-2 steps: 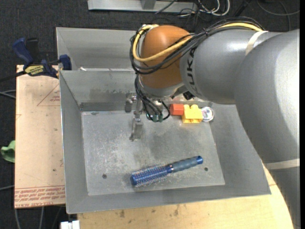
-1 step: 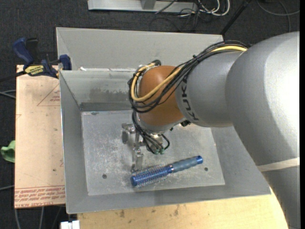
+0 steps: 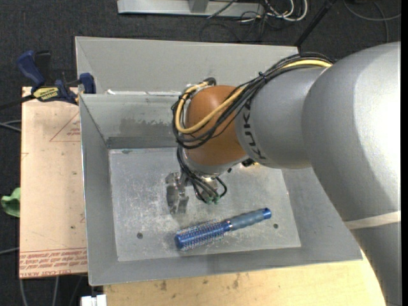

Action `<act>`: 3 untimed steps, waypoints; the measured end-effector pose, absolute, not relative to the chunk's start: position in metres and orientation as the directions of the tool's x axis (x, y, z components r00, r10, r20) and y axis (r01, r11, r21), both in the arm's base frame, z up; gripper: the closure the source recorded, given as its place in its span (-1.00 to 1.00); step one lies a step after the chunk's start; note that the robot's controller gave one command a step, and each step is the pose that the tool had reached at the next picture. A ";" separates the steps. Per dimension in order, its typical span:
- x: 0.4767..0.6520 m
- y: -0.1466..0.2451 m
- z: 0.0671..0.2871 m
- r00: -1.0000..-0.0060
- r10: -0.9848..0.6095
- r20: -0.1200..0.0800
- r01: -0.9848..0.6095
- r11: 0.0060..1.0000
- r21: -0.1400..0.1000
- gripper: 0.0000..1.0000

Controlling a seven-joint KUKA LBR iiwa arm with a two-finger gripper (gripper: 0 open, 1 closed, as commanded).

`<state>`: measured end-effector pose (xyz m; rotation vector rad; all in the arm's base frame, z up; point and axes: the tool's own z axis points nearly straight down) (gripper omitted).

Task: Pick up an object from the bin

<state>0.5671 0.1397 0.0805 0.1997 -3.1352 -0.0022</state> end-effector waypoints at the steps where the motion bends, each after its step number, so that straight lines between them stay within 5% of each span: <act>1: 0.567 0.140 0.080 -0.992 -0.127 0.000 -0.127 0.992 0.002 -1.00; 2: 0.571 0.061 0.128 -0.986 -0.165 -0.006 -0.165 0.986 -0.004 -1.00; 3: 0.482 0.083 0.086 -0.961 -0.276 -0.008 -0.276 0.961 0.001 -1.00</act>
Offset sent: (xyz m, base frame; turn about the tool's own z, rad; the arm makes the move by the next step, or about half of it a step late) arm 0.0000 0.0000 0.0000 0.0000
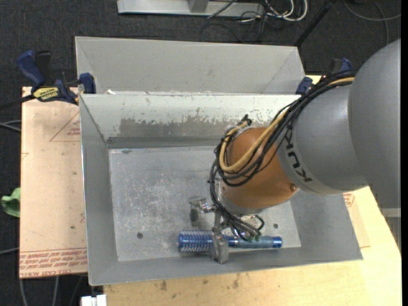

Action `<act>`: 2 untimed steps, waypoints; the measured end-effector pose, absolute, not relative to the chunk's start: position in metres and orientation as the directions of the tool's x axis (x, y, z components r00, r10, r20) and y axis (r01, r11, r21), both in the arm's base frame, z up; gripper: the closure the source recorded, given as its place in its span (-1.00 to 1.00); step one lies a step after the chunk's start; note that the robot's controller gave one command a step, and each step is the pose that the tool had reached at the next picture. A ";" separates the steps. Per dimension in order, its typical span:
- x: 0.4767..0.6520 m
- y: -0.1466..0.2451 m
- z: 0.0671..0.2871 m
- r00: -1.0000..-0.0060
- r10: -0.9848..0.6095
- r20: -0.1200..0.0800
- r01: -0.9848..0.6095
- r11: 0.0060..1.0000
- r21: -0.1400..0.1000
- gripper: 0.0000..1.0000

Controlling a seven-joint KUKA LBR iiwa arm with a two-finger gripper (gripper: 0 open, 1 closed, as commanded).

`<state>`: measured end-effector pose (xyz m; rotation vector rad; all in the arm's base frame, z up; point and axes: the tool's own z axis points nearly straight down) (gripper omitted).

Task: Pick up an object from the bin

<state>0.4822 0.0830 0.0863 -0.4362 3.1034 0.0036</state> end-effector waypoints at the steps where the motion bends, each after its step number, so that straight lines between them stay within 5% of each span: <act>1: 0.481 0.082 0.084 -0.962 -0.274 0.000 -0.274 0.962 0.002 1.00; 2: 0.501 0.078 0.231 -0.965 -0.261 -0.010 -0.261 0.965 0.000 1.00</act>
Offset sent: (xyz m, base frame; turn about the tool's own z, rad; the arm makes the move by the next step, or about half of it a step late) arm 0.0000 0.0000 0.0000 0.0000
